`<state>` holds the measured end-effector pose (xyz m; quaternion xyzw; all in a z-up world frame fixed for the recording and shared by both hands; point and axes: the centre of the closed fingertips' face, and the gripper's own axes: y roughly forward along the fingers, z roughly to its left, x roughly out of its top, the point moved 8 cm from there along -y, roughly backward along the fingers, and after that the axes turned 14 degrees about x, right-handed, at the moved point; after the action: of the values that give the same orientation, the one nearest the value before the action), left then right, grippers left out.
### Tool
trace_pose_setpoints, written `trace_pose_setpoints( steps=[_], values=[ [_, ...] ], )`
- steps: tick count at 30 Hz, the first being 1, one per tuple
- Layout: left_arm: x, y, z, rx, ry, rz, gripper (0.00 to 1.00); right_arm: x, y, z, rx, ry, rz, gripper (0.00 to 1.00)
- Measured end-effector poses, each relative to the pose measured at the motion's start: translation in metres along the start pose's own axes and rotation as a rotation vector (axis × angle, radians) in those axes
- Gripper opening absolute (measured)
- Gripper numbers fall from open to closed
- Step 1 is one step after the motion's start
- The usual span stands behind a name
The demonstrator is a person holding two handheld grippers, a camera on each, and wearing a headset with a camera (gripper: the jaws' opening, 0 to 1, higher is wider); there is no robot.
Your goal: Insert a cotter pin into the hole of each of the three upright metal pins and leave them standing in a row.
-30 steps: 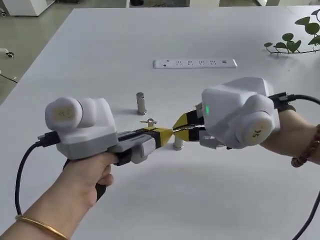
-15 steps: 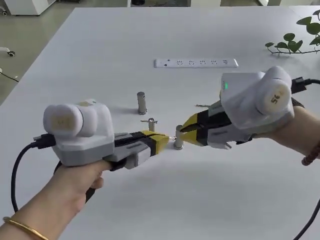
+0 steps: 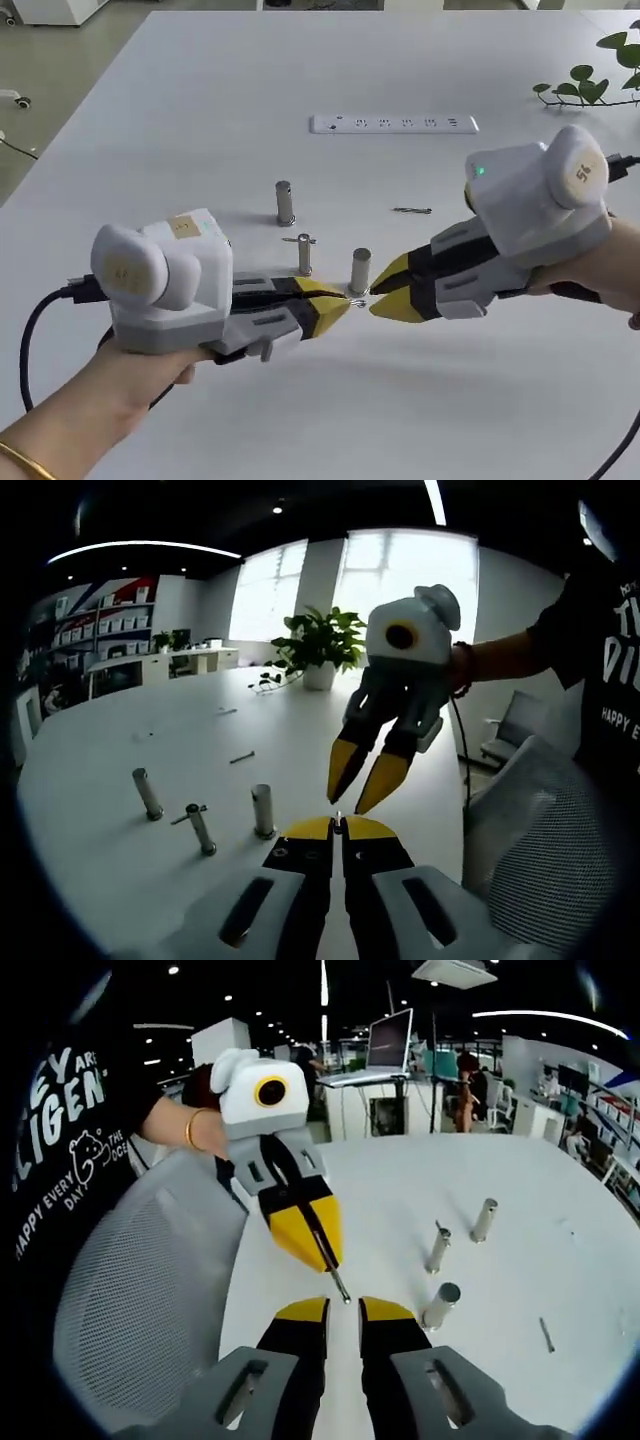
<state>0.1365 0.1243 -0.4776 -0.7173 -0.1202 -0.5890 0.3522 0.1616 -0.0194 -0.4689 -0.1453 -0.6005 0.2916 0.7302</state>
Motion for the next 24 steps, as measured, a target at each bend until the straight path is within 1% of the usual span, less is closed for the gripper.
trace_pose_setpoints(
  steps=[1,2,4,5,6,10,12,17,21,24],
  values=[
    [0.000,0.000,-0.002,-0.007,0.014,0.007,0.00,0.000,0.000,0.001,0.003,-0.002,0.001,0.07],
    [0.000,0.000,-0.003,-0.011,0.020,0.008,0.00,-0.001,0.001,0.003,0.020,-0.003,0.002,0.07],
    [0.001,0.000,-0.010,-0.039,0.034,0.000,0.00,-0.002,0.000,0.004,0.037,-0.003,0.002,0.07],
    [0.001,0.000,-0.011,-0.043,0.039,0.002,0.00,-0.004,-0.001,0.005,0.044,-0.005,0.002,0.07],
    [0.000,0.000,-0.013,-0.053,0.055,0.007,0.00,-0.004,0.000,0.007,0.068,-0.007,0.005,0.07],
    [-0.001,0.000,-0.019,-0.083,0.064,0.012,0.00,-0.006,0.004,0.016,0.116,-0.018,0.023,0.05],
    [-0.002,-0.001,-0.022,-0.091,0.074,0.016,0.00,-0.007,0.006,0.017,0.122,-0.023,0.033,0.05],
    [-0.001,-0.002,-0.025,-0.109,0.071,0.008,0.00,-0.009,0.008,0.018,0.139,-0.024,0.036,0.03],
    [0.000,-0.003,-0.027,-0.121,0.061,-0.002,0.00,-0.009,0.007,0.019,0.157,-0.026,0.042,0.00],
    [0.000,-0.004,-0.027,-0.126,0.059,-0.003,0.00,-0.009,0.007,0.019,0.168,-0.020,0.047,0.00]
  ],
)
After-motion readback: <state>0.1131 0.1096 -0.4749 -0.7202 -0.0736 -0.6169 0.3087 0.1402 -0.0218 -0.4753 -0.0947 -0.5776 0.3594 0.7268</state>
